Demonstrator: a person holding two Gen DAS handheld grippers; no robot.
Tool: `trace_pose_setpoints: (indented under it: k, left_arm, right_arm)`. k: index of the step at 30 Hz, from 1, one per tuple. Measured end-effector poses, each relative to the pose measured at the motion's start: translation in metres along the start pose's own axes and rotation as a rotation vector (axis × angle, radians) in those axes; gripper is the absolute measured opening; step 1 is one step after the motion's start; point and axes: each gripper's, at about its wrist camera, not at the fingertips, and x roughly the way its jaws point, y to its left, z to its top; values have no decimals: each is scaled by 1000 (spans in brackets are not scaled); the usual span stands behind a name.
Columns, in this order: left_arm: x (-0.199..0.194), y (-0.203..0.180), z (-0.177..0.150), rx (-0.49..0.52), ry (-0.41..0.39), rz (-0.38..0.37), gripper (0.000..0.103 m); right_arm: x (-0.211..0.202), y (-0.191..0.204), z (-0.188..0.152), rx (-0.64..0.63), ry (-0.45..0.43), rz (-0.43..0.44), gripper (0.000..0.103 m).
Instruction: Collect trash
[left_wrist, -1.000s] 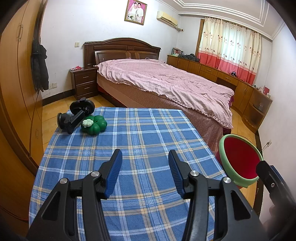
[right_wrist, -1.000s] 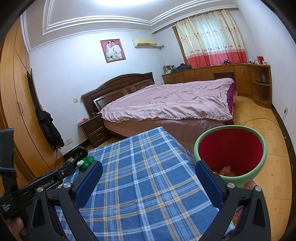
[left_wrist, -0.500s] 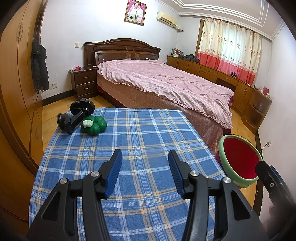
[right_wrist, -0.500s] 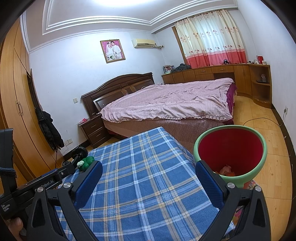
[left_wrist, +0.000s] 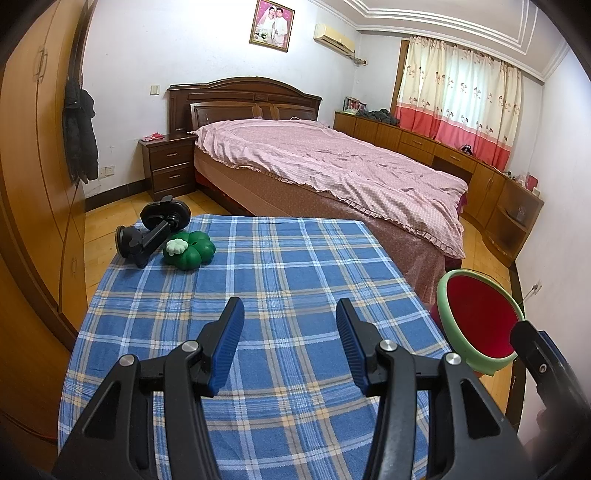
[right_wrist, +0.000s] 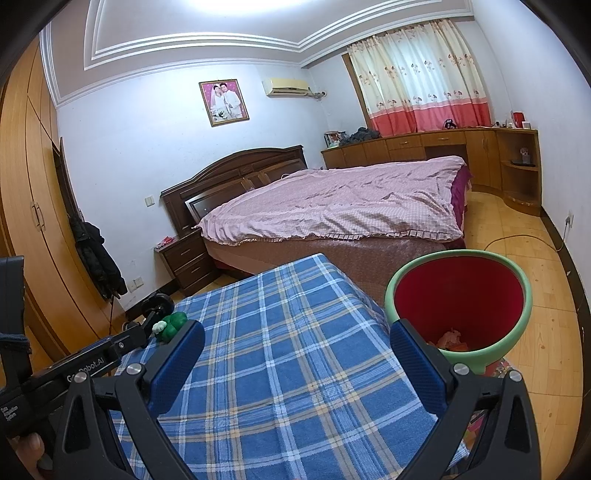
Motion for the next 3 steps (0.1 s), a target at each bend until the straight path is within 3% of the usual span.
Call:
trace_pose_setpoints:
  k: [3]
  left_arm:
    - [0,1,1,1,1,1,52]
  right_arm:
    - [0,3,0,-3,-4,-4,102]
